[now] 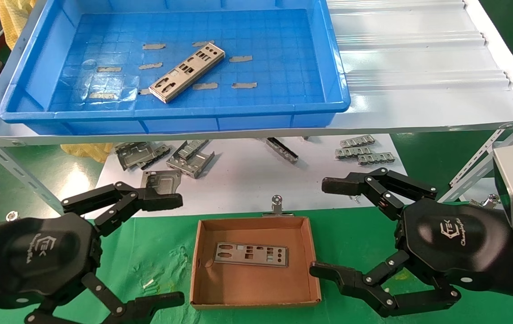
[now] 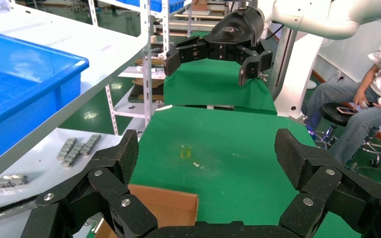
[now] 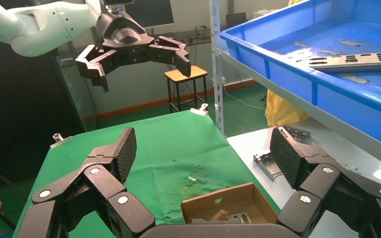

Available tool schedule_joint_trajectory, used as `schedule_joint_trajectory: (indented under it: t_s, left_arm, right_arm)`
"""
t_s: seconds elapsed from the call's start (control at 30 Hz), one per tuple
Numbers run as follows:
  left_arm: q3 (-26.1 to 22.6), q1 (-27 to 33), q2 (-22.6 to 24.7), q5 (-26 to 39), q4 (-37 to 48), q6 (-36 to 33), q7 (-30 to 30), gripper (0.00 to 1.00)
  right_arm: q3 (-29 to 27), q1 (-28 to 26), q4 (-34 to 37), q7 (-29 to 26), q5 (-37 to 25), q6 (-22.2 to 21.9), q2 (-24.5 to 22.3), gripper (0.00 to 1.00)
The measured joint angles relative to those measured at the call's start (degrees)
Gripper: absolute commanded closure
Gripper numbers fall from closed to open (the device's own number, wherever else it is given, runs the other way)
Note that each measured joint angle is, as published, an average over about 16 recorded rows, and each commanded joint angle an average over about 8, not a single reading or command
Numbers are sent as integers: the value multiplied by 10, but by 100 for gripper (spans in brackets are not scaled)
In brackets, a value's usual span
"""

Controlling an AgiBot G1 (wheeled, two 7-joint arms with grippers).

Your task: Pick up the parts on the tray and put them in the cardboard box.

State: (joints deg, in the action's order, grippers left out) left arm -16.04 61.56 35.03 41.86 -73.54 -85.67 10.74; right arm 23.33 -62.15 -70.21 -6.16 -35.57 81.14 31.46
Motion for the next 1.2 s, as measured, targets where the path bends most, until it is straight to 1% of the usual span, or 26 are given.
schedule_joint_trajectory:
  t_s: [1.2]
  left_arm:
    - [0,0,0,0,0,0,0,0]
  right_arm:
    - [0,0,0,0,0,0,0,0]
